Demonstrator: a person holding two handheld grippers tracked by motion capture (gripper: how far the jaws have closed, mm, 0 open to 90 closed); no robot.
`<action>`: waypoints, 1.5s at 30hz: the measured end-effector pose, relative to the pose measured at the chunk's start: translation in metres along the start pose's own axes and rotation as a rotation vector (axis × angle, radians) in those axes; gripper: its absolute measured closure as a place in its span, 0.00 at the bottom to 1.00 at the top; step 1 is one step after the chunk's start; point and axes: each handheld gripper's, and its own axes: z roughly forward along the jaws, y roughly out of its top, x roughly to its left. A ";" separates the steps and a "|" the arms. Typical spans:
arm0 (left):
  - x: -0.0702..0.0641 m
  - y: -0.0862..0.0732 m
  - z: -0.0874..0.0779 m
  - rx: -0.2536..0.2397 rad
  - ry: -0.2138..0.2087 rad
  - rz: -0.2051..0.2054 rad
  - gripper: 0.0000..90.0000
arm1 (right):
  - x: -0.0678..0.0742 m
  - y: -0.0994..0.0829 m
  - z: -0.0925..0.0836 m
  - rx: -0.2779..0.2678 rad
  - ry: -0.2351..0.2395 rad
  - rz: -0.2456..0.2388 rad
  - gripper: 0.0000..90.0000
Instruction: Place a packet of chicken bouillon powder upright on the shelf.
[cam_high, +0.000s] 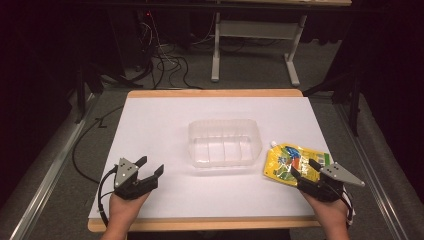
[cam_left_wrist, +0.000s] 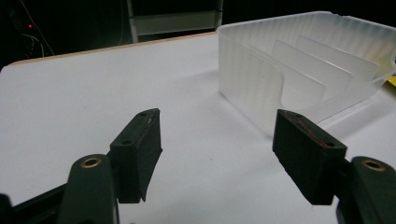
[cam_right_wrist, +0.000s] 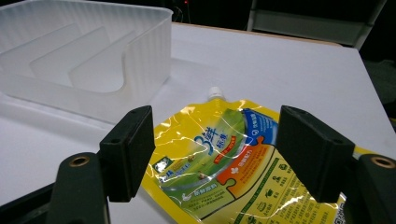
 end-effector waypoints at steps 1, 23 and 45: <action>0.000 0.000 0.000 0.000 0.000 0.000 0.37 | 0.002 0.000 0.000 0.000 0.000 -0.010 0.32; -0.002 0.000 0.006 0.008 -0.038 0.021 0.38 | 0.051 -0.006 0.052 0.187 0.017 -0.068 0.28; 0.001 -0.001 0.004 0.009 -0.042 -0.002 0.38 | 0.063 -0.008 0.068 0.220 -0.141 -0.212 0.44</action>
